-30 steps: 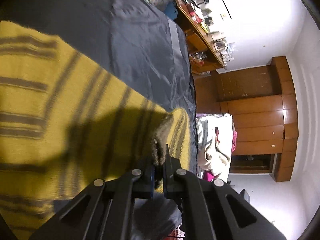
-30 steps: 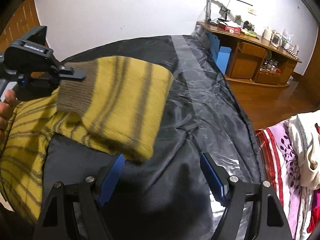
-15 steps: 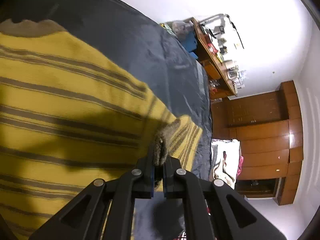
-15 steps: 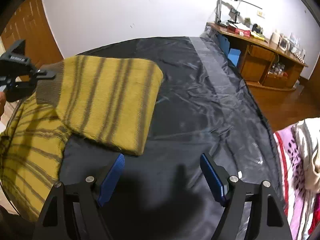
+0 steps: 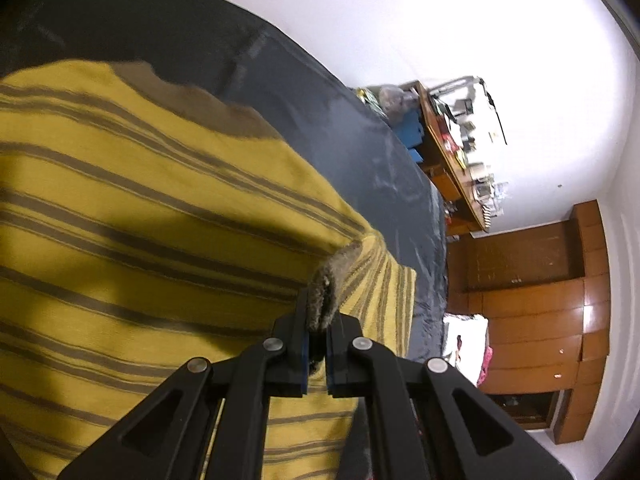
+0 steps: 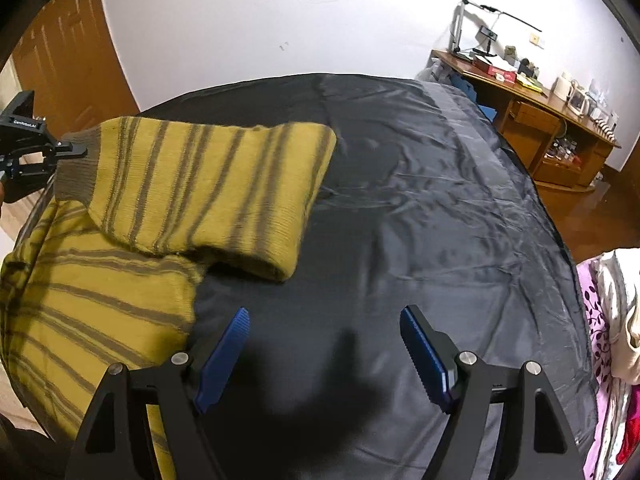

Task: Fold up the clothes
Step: 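Carry the held cuff across the sweater body with the left gripper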

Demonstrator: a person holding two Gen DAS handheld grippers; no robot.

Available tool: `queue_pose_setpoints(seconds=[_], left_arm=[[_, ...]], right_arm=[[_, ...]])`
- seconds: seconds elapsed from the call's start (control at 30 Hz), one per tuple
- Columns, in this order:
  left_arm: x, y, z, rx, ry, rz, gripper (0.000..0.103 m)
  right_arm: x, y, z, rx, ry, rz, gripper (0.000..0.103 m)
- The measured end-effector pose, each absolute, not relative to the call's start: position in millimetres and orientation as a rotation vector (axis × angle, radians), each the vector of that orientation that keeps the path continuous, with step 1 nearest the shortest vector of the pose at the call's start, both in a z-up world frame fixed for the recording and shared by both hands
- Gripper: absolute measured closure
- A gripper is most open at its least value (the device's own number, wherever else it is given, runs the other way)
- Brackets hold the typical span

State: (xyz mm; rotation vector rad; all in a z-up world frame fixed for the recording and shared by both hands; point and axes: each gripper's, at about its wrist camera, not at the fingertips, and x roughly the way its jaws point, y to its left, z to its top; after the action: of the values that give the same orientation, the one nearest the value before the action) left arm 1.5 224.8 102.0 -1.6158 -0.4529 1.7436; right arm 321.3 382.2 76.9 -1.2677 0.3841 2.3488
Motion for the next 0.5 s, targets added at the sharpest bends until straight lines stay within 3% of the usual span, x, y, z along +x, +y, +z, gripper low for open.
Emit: queue_pose_setpoints(seconds=[0.17, 0.5], left_arm=[[-19.8, 193.3, 97.2, -1.615, -0.457, 1.786, 0.097], [-51.5, 140.6, 88.6, -1.579, -0.277, 2.0, 0.097]], right_arm=[[308.1, 358.2, 81.7, -1.272, 0.347, 2.354, 0.023], [283.2, 323.6, 93.8, -1.239, 0.337, 2.374, 0.023]])
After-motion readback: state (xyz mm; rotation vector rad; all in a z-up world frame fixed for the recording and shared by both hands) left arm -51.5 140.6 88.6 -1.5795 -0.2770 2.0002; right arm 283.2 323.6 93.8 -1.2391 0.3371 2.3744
